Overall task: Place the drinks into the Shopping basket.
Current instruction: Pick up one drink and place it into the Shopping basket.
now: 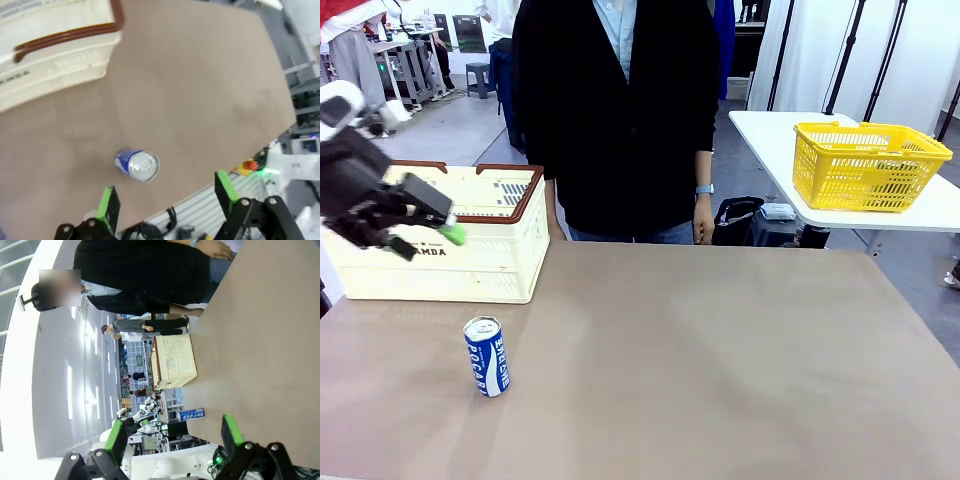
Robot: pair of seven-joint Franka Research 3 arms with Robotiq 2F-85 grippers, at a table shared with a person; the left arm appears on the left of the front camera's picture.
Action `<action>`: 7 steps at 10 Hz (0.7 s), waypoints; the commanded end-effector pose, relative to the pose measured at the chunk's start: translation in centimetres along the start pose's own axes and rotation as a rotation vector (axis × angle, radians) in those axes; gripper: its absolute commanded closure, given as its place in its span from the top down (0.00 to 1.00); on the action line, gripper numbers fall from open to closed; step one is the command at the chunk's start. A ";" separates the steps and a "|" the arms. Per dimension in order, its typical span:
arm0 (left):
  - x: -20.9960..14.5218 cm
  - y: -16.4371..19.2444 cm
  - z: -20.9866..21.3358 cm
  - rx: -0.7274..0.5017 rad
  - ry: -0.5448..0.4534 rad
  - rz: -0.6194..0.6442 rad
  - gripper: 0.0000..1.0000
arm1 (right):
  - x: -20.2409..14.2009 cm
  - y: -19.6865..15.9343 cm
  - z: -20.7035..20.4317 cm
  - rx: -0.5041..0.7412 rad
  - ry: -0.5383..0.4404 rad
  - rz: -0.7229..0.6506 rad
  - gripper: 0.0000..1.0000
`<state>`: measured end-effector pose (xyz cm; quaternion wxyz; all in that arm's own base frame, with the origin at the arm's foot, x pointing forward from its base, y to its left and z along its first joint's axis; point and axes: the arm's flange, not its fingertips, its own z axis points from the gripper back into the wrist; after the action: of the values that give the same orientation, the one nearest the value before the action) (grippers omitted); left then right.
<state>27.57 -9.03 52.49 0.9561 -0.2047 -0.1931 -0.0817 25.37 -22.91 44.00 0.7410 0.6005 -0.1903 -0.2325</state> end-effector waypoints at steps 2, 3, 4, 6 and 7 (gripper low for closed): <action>0.0 0.0 0.0 0.000 0.000 0.000 1.00 | 0.0 0.4 0.3 0.010 0.004 -0.002 1.00; 0.0 0.0 0.0 0.000 0.000 0.000 1.00 | 0.0 0.4 0.3 0.010 0.004 -0.002 1.00; 0.0 0.0 0.0 0.000 0.000 0.000 1.00 | 0.0 0.4 0.3 0.010 0.004 -0.002 1.00; -0.1 -1.0 -0.8 0.016 -0.007 -0.009 1.00 | 0.0 0.4 0.3 0.010 0.004 -0.002 1.00; 2.0 -0.7 -2.9 0.103 0.141 -0.081 1.00 | 0.0 0.4 0.3 0.010 0.004 -0.002 1.00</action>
<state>28.08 -10.11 51.56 0.9634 -0.1735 -0.1816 -0.0939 25.35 -22.92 44.02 0.7410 0.6005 -0.1904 -0.2325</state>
